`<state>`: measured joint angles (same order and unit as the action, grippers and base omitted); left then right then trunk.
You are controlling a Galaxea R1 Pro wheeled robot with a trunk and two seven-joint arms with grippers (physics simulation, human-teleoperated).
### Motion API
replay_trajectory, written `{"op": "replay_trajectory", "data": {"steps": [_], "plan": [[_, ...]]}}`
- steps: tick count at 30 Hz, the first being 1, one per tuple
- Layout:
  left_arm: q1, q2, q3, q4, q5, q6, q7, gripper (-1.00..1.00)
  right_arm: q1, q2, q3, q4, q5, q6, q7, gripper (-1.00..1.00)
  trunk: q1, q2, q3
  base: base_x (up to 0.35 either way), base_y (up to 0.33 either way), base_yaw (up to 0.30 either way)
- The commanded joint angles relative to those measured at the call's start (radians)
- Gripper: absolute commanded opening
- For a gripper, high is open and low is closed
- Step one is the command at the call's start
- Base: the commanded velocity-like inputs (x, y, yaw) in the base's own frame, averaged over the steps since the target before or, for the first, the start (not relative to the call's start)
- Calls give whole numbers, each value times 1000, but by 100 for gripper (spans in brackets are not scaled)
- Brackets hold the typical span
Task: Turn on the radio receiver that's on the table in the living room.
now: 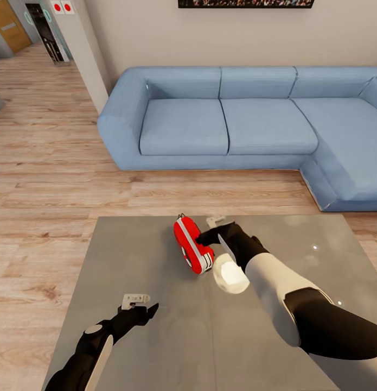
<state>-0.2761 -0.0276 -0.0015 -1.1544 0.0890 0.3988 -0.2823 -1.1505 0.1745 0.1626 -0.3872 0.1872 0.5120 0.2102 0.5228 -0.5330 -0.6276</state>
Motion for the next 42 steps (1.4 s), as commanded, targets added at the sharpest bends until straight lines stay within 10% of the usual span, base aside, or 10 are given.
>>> {"op": "replay_trajectory", "data": {"steps": [1, 42], "plan": [[0, 0, 0, 0, 0, 0, 0, 100, 0, 0, 0, 3, 0, -2, 0, 100, 0, 0, 0, 0, 0, 0], [0, 0, 0, 0, 0, 0, 0, 100, 5, 0, -2, 166, -5, -156, 2, 100, 0, 0, 0, 0, 0, 0]]}}
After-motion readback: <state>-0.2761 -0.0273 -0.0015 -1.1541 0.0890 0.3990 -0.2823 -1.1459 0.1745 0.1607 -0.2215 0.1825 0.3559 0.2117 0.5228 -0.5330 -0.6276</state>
